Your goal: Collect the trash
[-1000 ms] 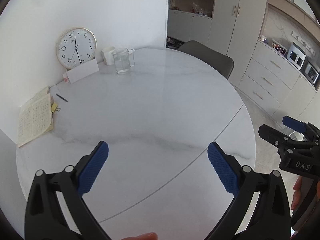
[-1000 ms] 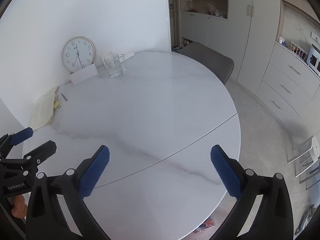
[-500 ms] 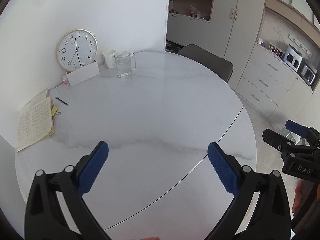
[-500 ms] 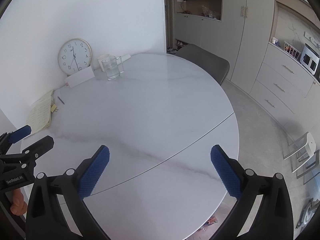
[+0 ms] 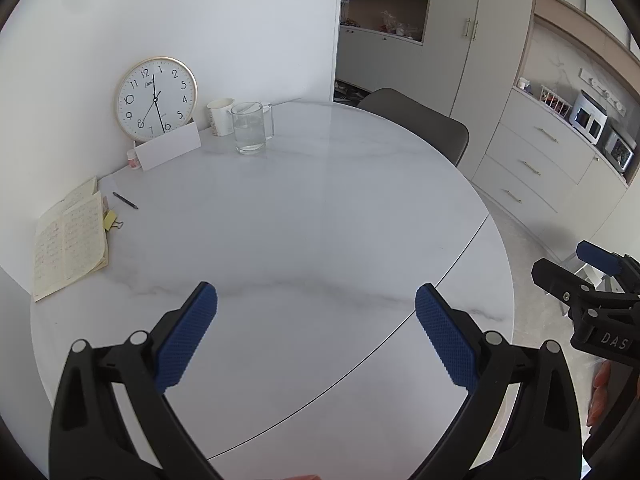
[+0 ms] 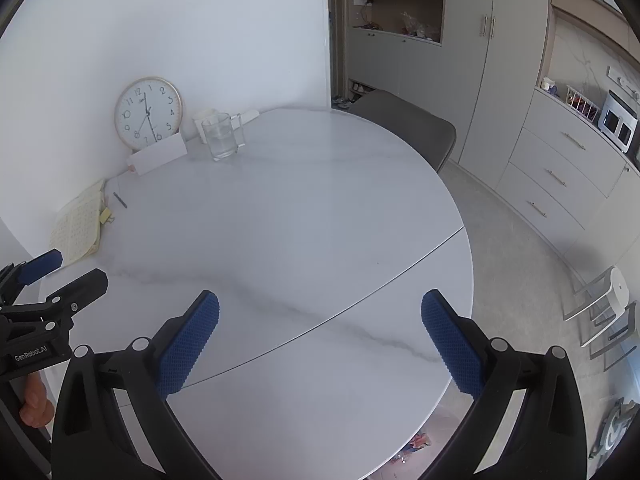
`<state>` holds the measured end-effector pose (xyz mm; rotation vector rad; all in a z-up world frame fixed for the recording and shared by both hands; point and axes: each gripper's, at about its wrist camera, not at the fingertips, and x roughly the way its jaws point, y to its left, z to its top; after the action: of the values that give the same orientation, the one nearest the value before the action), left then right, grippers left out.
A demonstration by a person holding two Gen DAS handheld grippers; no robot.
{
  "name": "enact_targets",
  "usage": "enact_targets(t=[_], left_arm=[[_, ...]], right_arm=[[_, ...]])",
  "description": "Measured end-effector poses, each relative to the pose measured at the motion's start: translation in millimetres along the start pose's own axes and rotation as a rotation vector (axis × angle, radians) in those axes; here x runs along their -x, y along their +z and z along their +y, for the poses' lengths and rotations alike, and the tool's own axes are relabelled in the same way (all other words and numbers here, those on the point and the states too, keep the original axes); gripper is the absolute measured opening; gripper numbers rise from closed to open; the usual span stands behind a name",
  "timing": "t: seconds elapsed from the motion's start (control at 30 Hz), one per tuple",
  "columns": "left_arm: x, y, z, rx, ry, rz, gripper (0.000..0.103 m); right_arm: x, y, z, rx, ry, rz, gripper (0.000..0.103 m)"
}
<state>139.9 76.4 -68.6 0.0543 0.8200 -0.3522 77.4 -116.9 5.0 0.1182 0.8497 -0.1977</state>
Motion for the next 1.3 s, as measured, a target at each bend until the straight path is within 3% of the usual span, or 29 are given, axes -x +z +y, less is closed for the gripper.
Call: enact_targets(t=[1.3], left_arm=[[-2.3, 6.4, 7.1, -0.013, 0.002, -0.001, 0.095]], right_arm=[[-4.6, -0.7, 4.8, -0.014, 0.004, 0.005, 0.101]])
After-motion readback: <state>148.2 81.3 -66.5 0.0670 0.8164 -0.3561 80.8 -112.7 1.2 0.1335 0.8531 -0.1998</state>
